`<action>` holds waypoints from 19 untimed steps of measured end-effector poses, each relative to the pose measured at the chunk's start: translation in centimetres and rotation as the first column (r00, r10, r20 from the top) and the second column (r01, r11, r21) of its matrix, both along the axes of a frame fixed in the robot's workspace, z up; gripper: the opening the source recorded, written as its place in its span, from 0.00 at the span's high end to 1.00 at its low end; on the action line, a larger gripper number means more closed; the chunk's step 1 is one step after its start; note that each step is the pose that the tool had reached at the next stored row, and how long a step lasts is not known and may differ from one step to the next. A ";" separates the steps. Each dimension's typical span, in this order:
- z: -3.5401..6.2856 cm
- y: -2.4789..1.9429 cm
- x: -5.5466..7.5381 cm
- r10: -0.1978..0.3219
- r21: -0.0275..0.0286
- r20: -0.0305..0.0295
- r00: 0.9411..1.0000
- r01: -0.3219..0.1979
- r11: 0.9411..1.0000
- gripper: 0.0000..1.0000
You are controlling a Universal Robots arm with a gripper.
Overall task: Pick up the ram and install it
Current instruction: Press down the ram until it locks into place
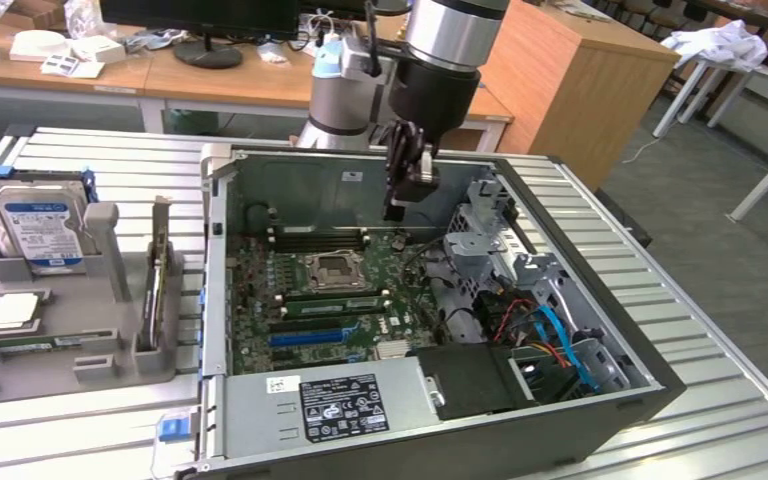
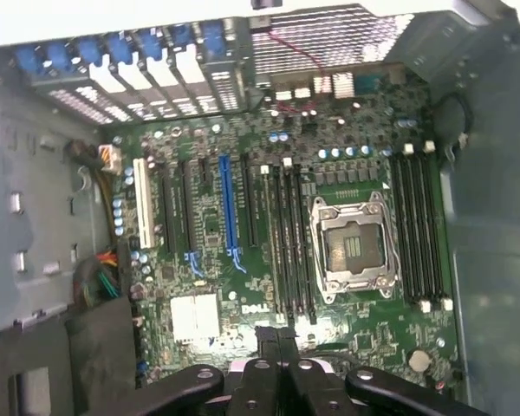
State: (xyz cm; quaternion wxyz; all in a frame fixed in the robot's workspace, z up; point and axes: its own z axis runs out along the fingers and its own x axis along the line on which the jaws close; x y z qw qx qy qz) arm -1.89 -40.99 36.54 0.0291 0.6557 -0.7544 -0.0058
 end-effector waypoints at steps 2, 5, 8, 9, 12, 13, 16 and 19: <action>0.00 0.00 0.0 -0.034 0.000 0.000 0.999 0.034 0.999 0.90; -0.01 0.00 0.0 -0.085 0.000 0.000 0.996 0.085 0.996 0.90; -0.02 0.00 0.0 -0.138 0.000 0.000 0.990 0.138 0.990 0.90; -0.02 0.00 0.0 -0.155 0.000 0.000 0.988 0.155 0.988 0.90; -0.02 0.00 0.0 -0.207 0.000 0.000 0.978 0.207 0.978 0.90; -0.02 0.00 0.0 -0.224 0.000 0.000 0.975 0.224 0.975 0.90; -0.03 0.00 0.0 -0.273 0.000 0.000 0.962 0.273 0.962 0.90; -0.03 0.00 0.0 -0.323 0.000 0.000 0.946 0.323 0.946 0.90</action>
